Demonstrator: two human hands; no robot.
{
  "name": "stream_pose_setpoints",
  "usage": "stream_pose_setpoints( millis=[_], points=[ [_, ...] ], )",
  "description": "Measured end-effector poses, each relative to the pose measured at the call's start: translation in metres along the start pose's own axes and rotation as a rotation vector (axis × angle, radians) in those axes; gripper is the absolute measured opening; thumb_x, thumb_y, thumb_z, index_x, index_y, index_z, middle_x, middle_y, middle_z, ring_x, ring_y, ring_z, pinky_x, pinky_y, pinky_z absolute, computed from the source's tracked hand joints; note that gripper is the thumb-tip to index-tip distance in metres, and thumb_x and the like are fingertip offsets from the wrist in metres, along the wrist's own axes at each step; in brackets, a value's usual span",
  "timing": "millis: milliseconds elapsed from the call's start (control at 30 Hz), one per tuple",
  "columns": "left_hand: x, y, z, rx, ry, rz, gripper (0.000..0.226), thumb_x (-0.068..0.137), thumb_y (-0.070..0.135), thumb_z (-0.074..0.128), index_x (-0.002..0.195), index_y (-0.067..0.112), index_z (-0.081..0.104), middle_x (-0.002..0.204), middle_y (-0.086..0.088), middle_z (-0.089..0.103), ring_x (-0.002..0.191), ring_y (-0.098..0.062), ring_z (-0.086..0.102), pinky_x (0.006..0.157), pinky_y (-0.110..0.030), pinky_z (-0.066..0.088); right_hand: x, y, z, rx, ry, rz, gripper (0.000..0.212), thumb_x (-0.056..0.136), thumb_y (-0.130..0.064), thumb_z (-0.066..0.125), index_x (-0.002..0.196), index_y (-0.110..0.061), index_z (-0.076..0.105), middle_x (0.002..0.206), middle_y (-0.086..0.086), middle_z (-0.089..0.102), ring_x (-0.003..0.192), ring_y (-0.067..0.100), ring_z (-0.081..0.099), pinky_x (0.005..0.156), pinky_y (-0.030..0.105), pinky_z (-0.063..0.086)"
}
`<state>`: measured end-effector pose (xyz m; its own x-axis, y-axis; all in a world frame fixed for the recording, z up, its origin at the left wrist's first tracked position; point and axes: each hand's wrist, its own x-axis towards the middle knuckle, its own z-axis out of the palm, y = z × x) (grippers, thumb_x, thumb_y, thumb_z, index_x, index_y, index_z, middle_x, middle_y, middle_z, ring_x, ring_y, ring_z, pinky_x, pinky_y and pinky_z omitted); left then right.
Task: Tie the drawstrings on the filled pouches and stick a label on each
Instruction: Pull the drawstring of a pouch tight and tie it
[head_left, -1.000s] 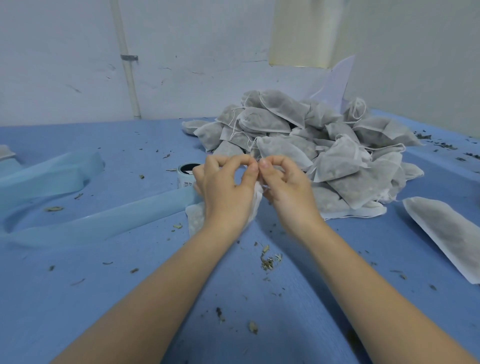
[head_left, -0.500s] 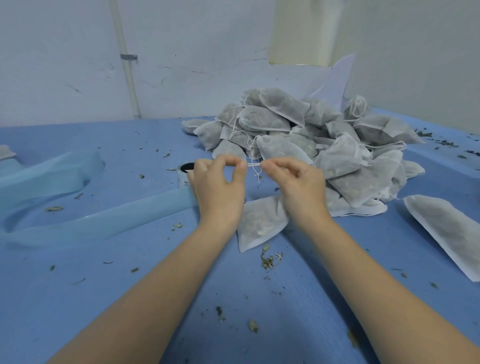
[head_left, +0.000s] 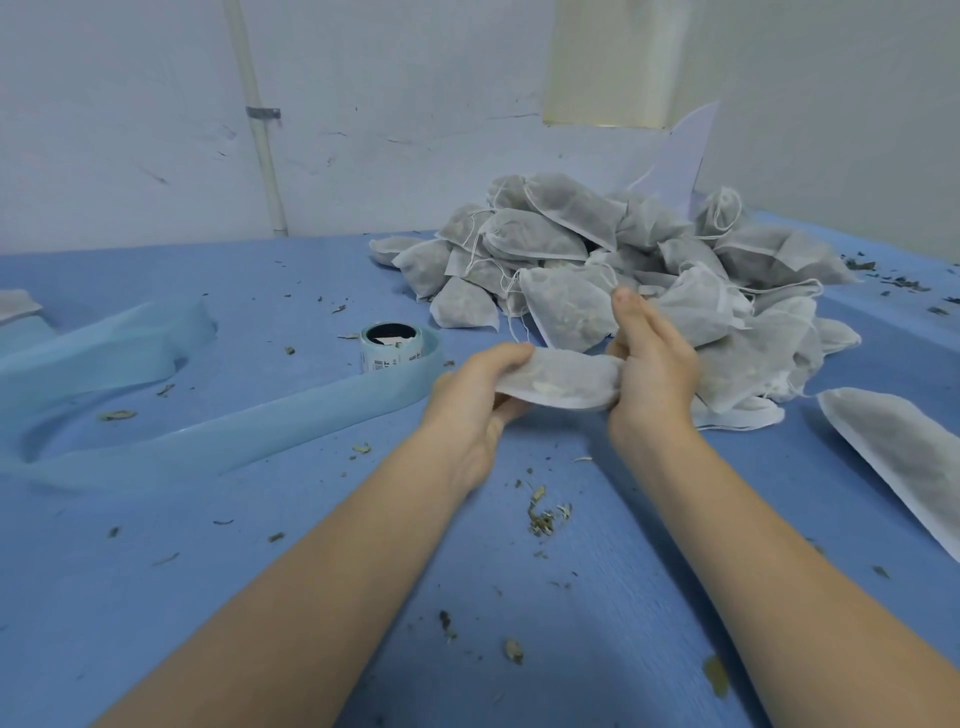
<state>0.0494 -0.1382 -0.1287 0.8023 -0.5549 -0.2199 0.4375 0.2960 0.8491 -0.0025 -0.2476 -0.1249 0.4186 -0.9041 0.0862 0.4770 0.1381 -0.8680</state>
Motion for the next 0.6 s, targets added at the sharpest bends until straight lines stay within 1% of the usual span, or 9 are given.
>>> stream_pose_setpoints(
  millis=[100, 200, 233, 300, 367, 433, 500, 533, 600],
  points=[
    [-0.0011, 0.0015, -0.0004, 0.053, -0.009, -0.035, 0.017, 0.087, 0.008, 0.058, 0.102, 0.003, 0.061, 0.091, -0.013, 0.069, 0.078, -0.023, 0.067, 0.071, -0.036, 0.058, -0.0037, -0.0005, 0.0, -0.142, -0.14, -0.047, 0.011, 0.085, -0.018, 0.071, 0.074, -0.019, 0.07, 0.048, -0.009, 0.045, 0.046, 0.007, 0.039, 0.048, 0.016, 0.038],
    [-0.0035, 0.0041, -0.003, -0.008, -0.041, -0.062, 0.025, 0.09, 0.007, 0.047, 0.112, 0.0, 0.057, 0.107, -0.02, 0.066, 0.091, -0.033, 0.066, 0.07, -0.044, 0.058, -0.0065, -0.003, -0.0018, -0.283, -0.313, -0.106, 0.012, 0.081, -0.015, 0.073, 0.072, -0.023, 0.073, 0.063, -0.014, 0.065, 0.056, -0.001, 0.054, 0.055, 0.01, 0.043],
    [-0.0037, 0.0049, -0.0035, -0.023, -0.042, -0.058, 0.025, 0.09, 0.007, 0.044, 0.111, -0.001, 0.057, 0.108, -0.021, 0.066, 0.094, -0.035, 0.065, 0.07, -0.046, 0.057, -0.0073, -0.0034, -0.0028, -0.334, -0.373, -0.141, 0.012, 0.081, -0.015, 0.074, 0.073, -0.023, 0.074, 0.069, -0.015, 0.069, 0.062, -0.005, 0.058, 0.06, 0.008, 0.044],
    [-0.0038, 0.0055, -0.0032, -0.031, -0.038, -0.027, 0.02, 0.09, 0.007, 0.041, 0.098, 0.001, 0.058, 0.099, -0.019, 0.067, 0.095, -0.036, 0.065, 0.074, -0.049, 0.056, -0.0083, -0.0041, -0.0052, -0.437, -0.474, -0.217, 0.011, 0.079, -0.012, 0.075, 0.072, -0.021, 0.074, 0.079, -0.013, 0.071, 0.075, -0.005, 0.062, 0.069, 0.008, 0.044],
    [-0.0048, 0.0059, -0.0018, -0.026, -0.031, 0.017, 0.019, 0.091, 0.013, 0.043, 0.086, 0.006, 0.06, 0.083, -0.012, 0.069, 0.084, -0.028, 0.068, 0.073, -0.047, 0.057, -0.0091, -0.0036, -0.0071, -0.533, -0.54, -0.279, 0.011, 0.077, -0.009, 0.076, 0.07, -0.017, 0.073, 0.087, -0.007, 0.071, 0.084, -0.001, 0.062, 0.077, 0.01, 0.044],
    [-0.0058, 0.0054, -0.0009, 0.029, -0.015, 0.08, 0.022, 0.091, 0.027, 0.052, 0.088, 0.008, 0.063, 0.08, -0.008, 0.071, 0.077, -0.022, 0.069, 0.074, -0.043, 0.058, -0.0107, -0.0029, -0.0078, -0.612, -0.575, -0.329, 0.009, 0.077, -0.009, 0.077, 0.07, -0.015, 0.074, 0.091, -0.006, 0.07, 0.091, 0.001, 0.062, 0.085, 0.012, 0.044],
    [-0.0045, 0.0018, -0.0016, 0.195, 0.061, 0.199, 0.032, 0.087, 0.037, 0.062, 0.096, 0.006, 0.064, 0.092, -0.01, 0.071, 0.087, -0.024, 0.068, 0.084, -0.042, 0.056, -0.0108, -0.002, -0.0084, -0.679, -0.598, -0.38, 0.005, 0.078, -0.011, 0.078, 0.074, -0.012, 0.075, 0.092, -0.006, 0.07, 0.095, 0.003, 0.062, 0.09, 0.017, 0.044],
    [-0.003, -0.0005, -0.0028, 0.333, 0.123, 0.291, 0.033, 0.086, 0.037, 0.064, 0.098, 0.006, 0.064, 0.097, -0.009, 0.07, 0.091, -0.025, 0.066, 0.087, -0.04, 0.053, -0.0105, -0.0021, -0.0084, -0.697, -0.609, -0.396, 0.004, 0.078, -0.012, 0.078, 0.075, -0.011, 0.075, 0.092, -0.005, 0.07, 0.096, 0.005, 0.062, 0.091, 0.019, 0.044],
    [-0.0018, -0.0027, -0.0049, 0.535, 0.231, 0.471, 0.027, 0.089, 0.033, 0.061, 0.1, 0.008, 0.064, 0.096, -0.007, 0.068, 0.09, -0.023, 0.062, 0.083, -0.034, 0.048, -0.0108, -0.0022, -0.008, -0.699, -0.627, -0.402, 0.004, 0.078, -0.014, 0.078, 0.075, -0.013, 0.075, 0.094, -0.005, 0.069, 0.095, 0.004, 0.061, 0.092, 0.018, 0.044]
  ],
)
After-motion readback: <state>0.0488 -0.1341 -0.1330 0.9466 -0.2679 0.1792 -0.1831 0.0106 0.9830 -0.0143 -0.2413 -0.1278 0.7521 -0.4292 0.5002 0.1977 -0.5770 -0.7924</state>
